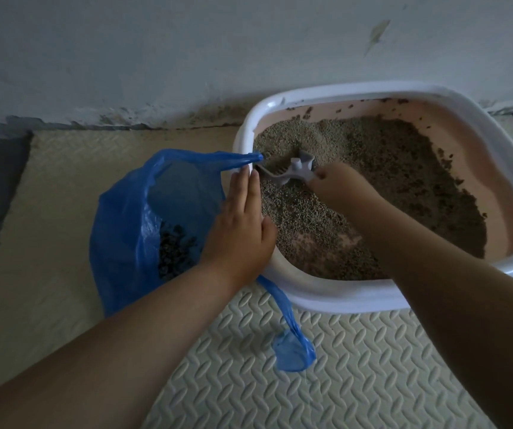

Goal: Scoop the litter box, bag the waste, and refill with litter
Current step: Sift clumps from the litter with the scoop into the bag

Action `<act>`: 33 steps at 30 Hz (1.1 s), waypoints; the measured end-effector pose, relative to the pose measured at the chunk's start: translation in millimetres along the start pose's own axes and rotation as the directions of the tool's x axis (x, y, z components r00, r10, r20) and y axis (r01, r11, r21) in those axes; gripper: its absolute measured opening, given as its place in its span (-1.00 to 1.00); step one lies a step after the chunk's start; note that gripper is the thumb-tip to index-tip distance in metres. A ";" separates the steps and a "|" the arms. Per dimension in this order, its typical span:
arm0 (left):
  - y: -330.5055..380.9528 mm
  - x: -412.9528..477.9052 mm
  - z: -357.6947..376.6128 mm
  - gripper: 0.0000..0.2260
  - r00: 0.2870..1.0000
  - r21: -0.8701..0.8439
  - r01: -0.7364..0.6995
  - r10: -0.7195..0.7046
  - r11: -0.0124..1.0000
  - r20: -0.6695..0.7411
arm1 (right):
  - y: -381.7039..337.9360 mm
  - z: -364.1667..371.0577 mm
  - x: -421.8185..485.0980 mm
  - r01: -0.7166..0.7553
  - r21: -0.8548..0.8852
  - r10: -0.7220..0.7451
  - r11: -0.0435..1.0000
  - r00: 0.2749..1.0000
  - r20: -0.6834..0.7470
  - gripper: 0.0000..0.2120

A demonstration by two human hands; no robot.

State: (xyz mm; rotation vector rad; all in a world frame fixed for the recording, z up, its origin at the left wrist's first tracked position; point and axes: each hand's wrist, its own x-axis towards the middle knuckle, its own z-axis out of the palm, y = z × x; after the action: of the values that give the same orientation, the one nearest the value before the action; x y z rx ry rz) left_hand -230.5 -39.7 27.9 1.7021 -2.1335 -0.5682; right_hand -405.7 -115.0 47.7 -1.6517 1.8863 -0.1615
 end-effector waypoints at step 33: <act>2.6 -2.2 -4.9 -0.41 0.999 0.044 0.015 -0.017 0.999 0.043 | 44.9 3.0 -112.3 0.195 0.092 -0.154 0.977 0.929 -0.336 -0.75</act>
State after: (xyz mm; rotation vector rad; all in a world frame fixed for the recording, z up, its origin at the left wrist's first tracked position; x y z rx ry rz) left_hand -229.8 -37.5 33.3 1.7466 -2.1795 -0.5724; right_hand -439.5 -0.1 65.0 -1.7912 1.9155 -0.6515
